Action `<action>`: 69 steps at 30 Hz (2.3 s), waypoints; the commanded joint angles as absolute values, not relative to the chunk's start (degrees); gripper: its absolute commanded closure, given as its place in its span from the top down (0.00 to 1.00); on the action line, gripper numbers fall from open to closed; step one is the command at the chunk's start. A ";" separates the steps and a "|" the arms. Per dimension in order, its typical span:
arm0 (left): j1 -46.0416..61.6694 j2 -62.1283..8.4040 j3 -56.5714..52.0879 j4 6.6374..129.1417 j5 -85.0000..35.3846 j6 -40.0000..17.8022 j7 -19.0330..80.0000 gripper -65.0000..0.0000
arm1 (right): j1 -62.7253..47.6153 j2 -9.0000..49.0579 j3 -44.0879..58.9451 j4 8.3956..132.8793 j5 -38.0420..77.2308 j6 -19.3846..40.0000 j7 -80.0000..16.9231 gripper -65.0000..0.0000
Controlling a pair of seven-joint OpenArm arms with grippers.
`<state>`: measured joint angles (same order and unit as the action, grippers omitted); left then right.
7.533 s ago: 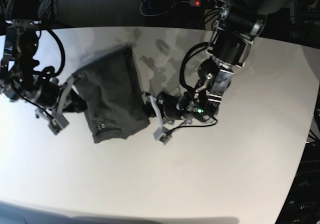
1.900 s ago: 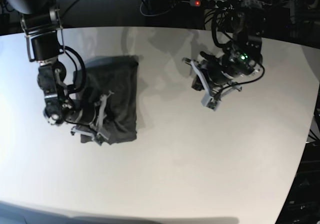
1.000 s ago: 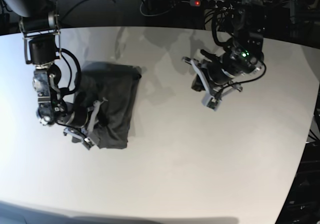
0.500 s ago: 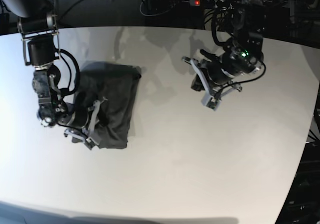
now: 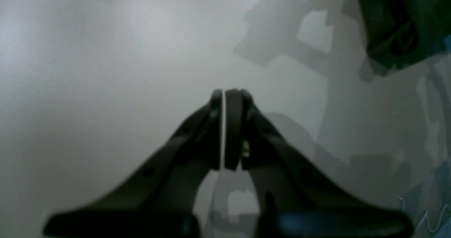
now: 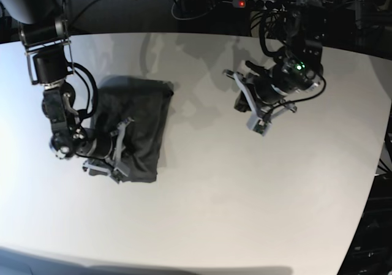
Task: Fold the T-shirt properly
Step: 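Press the right gripper along the bundle edge to tuck the fabric, then slide the right gripper along the bundle side to square it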
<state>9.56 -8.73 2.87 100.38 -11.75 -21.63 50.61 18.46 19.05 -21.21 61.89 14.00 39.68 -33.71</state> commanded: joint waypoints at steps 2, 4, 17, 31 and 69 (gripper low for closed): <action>9.10 -8.92 2.77 101.14 -12.18 -21.85 49.71 0.03 | 17.98 19.12 -22.55 61.58 12.26 40.00 -37.67 0.00; 9.10 -8.92 2.77 101.14 -12.09 -21.85 49.71 0.03 | 17.80 19.03 -22.73 61.58 12.26 40.00 -37.67 0.00; 9.10 -8.92 2.77 101.05 -12.09 -21.85 49.71 0.03 | 16.40 18.95 -25.63 64.75 12.26 40.00 -37.76 0.00; 9.01 -8.92 2.77 101.05 -12.09 -21.85 49.71 0.03 | 16.40 19.03 -29.93 65.10 12.26 40.00 -37.67 0.00; 8.84 -8.84 2.77 101.05 -12.00 -21.85 49.71 0.03 | 17.89 19.30 -22.29 65.10 12.26 40.00 -38.11 0.00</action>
<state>9.52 -8.73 2.87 100.12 -11.53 -21.63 50.61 17.45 18.26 -22.59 64.99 14.94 39.44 -34.96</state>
